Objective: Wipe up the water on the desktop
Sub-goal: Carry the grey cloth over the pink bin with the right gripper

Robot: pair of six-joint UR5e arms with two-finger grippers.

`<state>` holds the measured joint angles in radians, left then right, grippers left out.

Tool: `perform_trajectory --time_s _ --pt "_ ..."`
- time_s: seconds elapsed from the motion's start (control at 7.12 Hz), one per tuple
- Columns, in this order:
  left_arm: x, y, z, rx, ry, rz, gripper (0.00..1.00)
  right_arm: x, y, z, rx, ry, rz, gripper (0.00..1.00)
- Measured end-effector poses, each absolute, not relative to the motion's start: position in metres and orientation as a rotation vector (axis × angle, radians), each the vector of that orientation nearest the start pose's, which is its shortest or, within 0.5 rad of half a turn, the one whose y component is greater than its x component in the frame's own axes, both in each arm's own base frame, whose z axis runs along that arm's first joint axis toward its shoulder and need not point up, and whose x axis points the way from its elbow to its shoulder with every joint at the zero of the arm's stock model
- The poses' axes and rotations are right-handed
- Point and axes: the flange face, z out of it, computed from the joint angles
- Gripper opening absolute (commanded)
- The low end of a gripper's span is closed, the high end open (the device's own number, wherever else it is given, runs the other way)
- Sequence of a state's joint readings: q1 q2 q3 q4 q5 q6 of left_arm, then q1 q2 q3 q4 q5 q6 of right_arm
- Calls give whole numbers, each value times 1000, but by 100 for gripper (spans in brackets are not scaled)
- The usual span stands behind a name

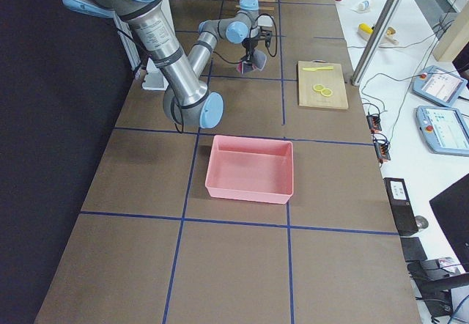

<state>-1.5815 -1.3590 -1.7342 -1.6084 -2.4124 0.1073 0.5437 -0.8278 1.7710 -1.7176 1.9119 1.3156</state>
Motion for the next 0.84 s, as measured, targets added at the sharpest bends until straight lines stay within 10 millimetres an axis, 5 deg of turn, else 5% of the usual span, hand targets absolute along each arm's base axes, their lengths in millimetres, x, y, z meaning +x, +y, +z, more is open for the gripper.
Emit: perform_trajectory --time_s 0.28,0.42,0.84 --pt "-63 -401 665 42 841 88 100 -441 -425 150 -16 -833 152 0" --pt "-63 -402 665 41 840 89 100 -399 -427 165 -7 -814 130 0" --pt "-63 -411 659 36 836 88 100 -266 -459 246 45 -767 0 0"
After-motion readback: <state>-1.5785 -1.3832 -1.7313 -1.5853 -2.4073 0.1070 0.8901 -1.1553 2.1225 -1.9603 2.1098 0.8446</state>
